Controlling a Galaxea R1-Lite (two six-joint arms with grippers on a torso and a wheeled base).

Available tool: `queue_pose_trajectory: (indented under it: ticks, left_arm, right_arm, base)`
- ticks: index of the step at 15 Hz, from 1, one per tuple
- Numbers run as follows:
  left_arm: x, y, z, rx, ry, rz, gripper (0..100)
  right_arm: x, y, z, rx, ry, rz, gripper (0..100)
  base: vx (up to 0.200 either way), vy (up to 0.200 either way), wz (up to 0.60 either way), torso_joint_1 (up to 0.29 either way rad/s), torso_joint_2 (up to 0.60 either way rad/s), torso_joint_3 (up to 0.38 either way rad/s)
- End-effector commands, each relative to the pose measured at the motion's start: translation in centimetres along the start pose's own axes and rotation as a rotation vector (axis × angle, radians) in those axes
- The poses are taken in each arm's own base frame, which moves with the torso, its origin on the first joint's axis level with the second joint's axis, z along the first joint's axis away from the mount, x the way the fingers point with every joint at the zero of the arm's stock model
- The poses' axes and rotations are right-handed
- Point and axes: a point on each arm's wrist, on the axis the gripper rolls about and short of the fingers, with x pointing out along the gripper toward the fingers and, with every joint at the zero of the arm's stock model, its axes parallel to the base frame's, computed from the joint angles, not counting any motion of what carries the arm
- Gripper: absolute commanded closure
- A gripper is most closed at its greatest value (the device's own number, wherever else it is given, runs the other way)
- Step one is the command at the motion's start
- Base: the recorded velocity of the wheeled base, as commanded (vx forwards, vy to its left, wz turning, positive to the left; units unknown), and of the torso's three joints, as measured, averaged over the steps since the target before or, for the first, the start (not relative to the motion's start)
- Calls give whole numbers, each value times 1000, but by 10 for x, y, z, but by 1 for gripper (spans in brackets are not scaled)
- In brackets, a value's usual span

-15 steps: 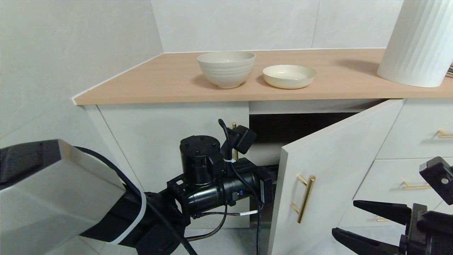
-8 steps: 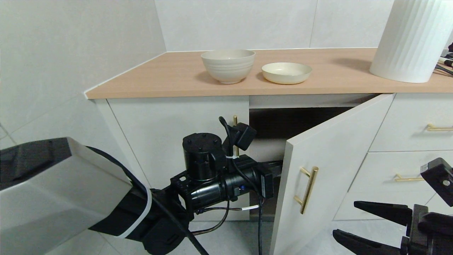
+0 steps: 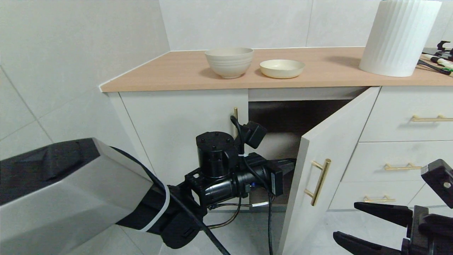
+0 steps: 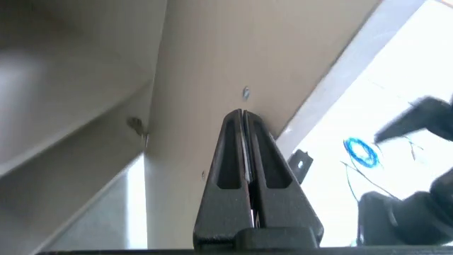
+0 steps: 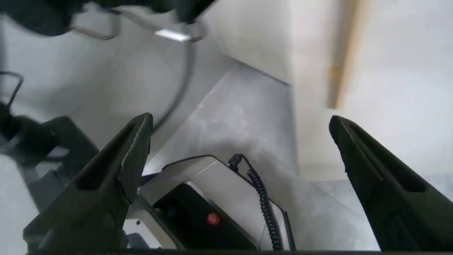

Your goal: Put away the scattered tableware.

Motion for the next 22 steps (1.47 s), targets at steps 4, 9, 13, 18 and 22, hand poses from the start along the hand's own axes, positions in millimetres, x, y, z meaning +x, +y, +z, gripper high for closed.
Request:
queue_pose_trajectory:
  ticks: [4,9,13,18,22]
  left_arm:
    - [21,13,-9,1,-19,46,100]
    - [29,-13,-10,10,-22,-13,100]
    - [12,-76,-16,9,7,-248,100]
    - [11,-44,-11,10,-21,-164,100]
    - [-16,-16,8,5,-17,-45,100]
  right_arm:
    - [1,1,-1,-1,7,8,0]
    - [0,1,-1,-2,3,23,0]
    - [-27,8,0,-22,-43,257,0]
    - [-29,9,1,-24,-53,269,0]
    - [-17,3,5,-4,-36,175,0]
  base:
    - [0,0,0,0,0,0]
    - [0,0,0,0,0,0]
    - [0,0,0,0,0,0]
    - [0,0,0,0,0,0]
    - [0,0,0,0,0,0]
